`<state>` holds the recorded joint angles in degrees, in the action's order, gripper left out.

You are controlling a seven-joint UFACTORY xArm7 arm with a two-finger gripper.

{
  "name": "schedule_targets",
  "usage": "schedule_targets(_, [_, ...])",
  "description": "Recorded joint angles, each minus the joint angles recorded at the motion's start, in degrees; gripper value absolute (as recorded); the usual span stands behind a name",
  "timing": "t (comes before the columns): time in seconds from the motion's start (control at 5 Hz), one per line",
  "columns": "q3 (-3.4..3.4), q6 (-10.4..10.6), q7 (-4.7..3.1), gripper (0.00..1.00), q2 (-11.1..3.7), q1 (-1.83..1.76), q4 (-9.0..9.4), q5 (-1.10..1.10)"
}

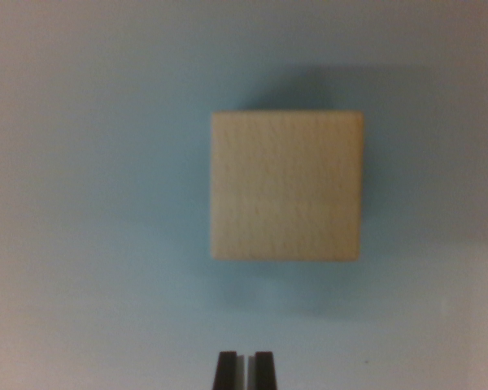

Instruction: Push wooden cube

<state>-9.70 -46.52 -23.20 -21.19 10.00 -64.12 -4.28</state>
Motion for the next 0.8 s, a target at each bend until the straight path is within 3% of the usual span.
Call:
schedule_targets(0.2, [0.0, 0.0, 0.0, 0.0, 0.0, 0.0, 0.0, 0.0])
schedule_targets(0.4, [-0.33, 1.32, -0.69, 0.0, -0.72, 0.23, 0.8, -0.14])
schedule_targets(0.6, [-0.33, 1.32, -0.69, 0.0, -0.72, 0.23, 0.8, -0.14])
schedule_targets(0.8, [-0.58, 2.3, -1.2, 0.0, -1.26, 0.4, 1.39, -0.25])
